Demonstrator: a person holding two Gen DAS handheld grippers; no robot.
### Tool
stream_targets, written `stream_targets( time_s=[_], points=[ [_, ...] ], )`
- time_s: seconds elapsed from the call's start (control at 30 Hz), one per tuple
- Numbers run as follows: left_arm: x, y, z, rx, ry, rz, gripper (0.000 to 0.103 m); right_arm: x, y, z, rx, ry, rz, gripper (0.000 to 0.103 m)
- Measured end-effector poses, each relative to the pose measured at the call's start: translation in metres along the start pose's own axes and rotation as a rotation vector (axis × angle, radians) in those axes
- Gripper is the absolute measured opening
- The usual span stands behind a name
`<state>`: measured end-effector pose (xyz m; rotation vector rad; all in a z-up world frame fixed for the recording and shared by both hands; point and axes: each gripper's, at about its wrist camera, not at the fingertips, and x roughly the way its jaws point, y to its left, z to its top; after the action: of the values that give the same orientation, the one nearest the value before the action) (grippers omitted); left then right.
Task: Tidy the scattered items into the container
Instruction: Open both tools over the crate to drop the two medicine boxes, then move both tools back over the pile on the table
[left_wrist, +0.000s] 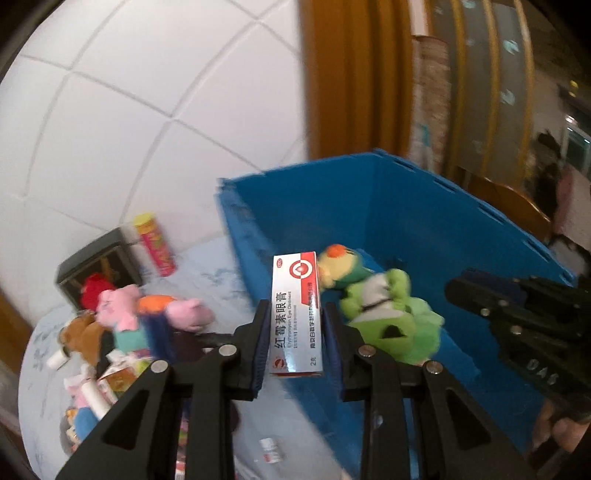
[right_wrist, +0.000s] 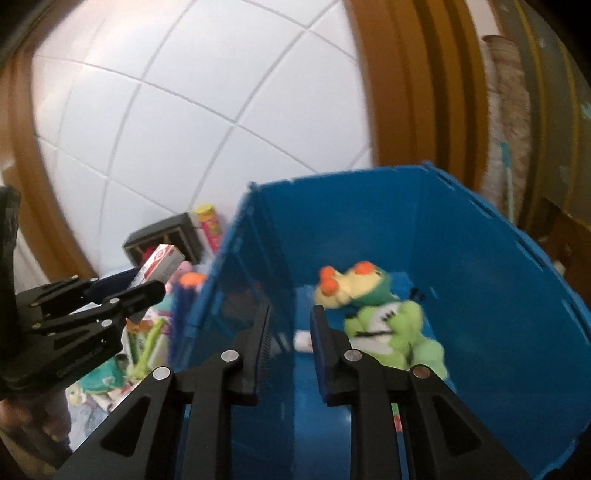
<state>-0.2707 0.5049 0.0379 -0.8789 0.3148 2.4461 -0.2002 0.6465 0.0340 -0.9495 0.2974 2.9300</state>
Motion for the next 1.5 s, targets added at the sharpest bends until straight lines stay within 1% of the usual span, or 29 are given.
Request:
stream_targets(
  time_s=[0.03, 0.07, 0.13, 0.17, 0.2, 0.23, 0.27, 0.3, 0.33, 0.43, 0.53, 0.57, 0.6, 0.67, 0.73, 0.9, 0.97, 1.03, 1.1, 1.13, 1.2, 1.23, 1.27, 1.3, 1.33, 1.4, 1.47, 1.5],
  points=[
    [0.002, -0.008, 0.001, 0.013, 0.001, -0.015, 0.027, -0.001, -0.005, -0.002, 0.010, 0.002, -0.024, 0.023],
    [0.004, -0.017, 0.001, 0.026, 0.002, -0.031, 0.027, -0.001, -0.010, -0.005, 0.019, 0.004, -0.047, 0.027],
    [0.010, -0.033, 0.002, 0.045, 0.025, -0.058, 0.031, -0.006, -0.021, -0.013, 0.035, 0.017, -0.081, 0.028],
    [0.012, -0.039, 0.001, 0.054, 0.030, -0.062, 0.040, -0.008, -0.026, -0.016, 0.036, 0.023, -0.103, 0.030],
    [0.012, -0.042, -0.001, 0.058, 0.030, -0.061, 0.053, -0.009, -0.030, -0.018, 0.038, 0.025, -0.119, 0.031],
    [0.012, -0.046, -0.002, 0.062, 0.030, -0.060, 0.061, -0.012, -0.033, -0.021, 0.042, 0.027, -0.130, 0.033],
    [0.012, -0.049, -0.004, 0.065, 0.029, -0.059, 0.073, -0.015, -0.037, -0.024, 0.045, 0.029, -0.141, 0.041],
    [0.011, -0.050, -0.005, 0.064, 0.023, -0.057, 0.074, -0.018, -0.041, -0.027, 0.049, 0.031, -0.151, 0.052],
    [0.008, -0.050, -0.007, 0.064, 0.015, -0.053, 0.074, -0.022, -0.042, -0.031, 0.050, 0.028, -0.158, 0.056],
    [-0.007, -0.039, -0.016, 0.054, -0.017, -0.030, 0.074, -0.033, -0.037, -0.037, 0.047, 0.011, -0.146, 0.058],
    [-0.023, -0.023, -0.026, 0.036, -0.035, -0.012, 0.074, -0.041, -0.014, -0.041, 0.020, -0.014, -0.102, 0.059],
    [-0.028, -0.014, -0.032, 0.031, -0.029, -0.004, 0.074, -0.043, -0.005, -0.043, 0.010, -0.023, -0.089, 0.067],
    [-0.031, -0.007, -0.038, 0.028, -0.022, 0.007, 0.074, -0.046, 0.005, -0.044, 0.000, -0.031, -0.076, 0.084],
    [-0.038, 0.013, -0.055, 0.019, -0.012, 0.039, 0.074, -0.049, 0.028, -0.045, -0.016, -0.060, -0.061, 0.096],
    [-0.044, 0.035, -0.071, -0.002, -0.004, 0.057, 0.074, -0.054, 0.050, -0.047, -0.029, -0.094, -0.045, 0.096],
    [-0.058, 0.095, -0.118, -0.053, 0.023, 0.095, 0.074, -0.053, 0.111, -0.057, -0.080, -0.110, 0.052, 0.096],
    [-0.059, 0.119, -0.142, -0.069, 0.046, 0.118, 0.074, -0.052, 0.140, -0.068, -0.112, -0.101, 0.090, 0.096],
    [-0.057, 0.145, -0.168, -0.089, 0.081, 0.140, 0.074, -0.044, 0.169, -0.081, -0.132, -0.080, 0.155, 0.096],
    [-0.052, 0.170, -0.192, -0.120, 0.129, 0.153, 0.074, -0.032, 0.191, -0.093, -0.151, -0.046, 0.169, 0.095],
    [-0.049, 0.181, -0.205, -0.136, 0.151, 0.159, 0.074, -0.024, 0.202, -0.100, -0.159, -0.024, 0.174, 0.092],
    [-0.044, 0.202, -0.229, -0.167, 0.195, 0.173, 0.073, -0.002, 0.218, -0.116, -0.153, 0.036, 0.184, 0.081],
    [-0.041, 0.210, -0.240, -0.176, 0.212, 0.179, 0.071, 0.012, 0.222, -0.125, -0.146, 0.072, 0.179, 0.069],
    [-0.038, 0.217, -0.250, -0.186, 0.230, 0.185, 0.064, 0.026, 0.227, -0.134, -0.139, 0.108, 0.175, 0.057],
    [-0.035, 0.221, -0.259, -0.192, 0.249, 0.182, 0.058, 0.039, 0.230, -0.143, -0.132, 0.142, 0.169, 0.056],
    [-0.031, 0.224, -0.268, -0.198, 0.268, 0.180, 0.057, 0.049, 0.229, -0.153, -0.126, 0.173, 0.153, 0.055],
    [-0.025, 0.225, -0.281, -0.199, 0.293, 0.174, 0.049, 0.069, 0.227, -0.171, -0.113, 0.233, 0.123, 0.043],
    [-0.018, 0.225, -0.294, -0.200, 0.318, 0.169, 0.045, 0.086, 0.221, -0.191, -0.094, 0.292, 0.107, 0.041],
    [-0.014, 0.225, -0.301, -0.208, 0.330, 0.165, 0.045, 0.093, 0.219, -0.200, -0.091, 0.319, 0.097, 0.039]
  ],
)
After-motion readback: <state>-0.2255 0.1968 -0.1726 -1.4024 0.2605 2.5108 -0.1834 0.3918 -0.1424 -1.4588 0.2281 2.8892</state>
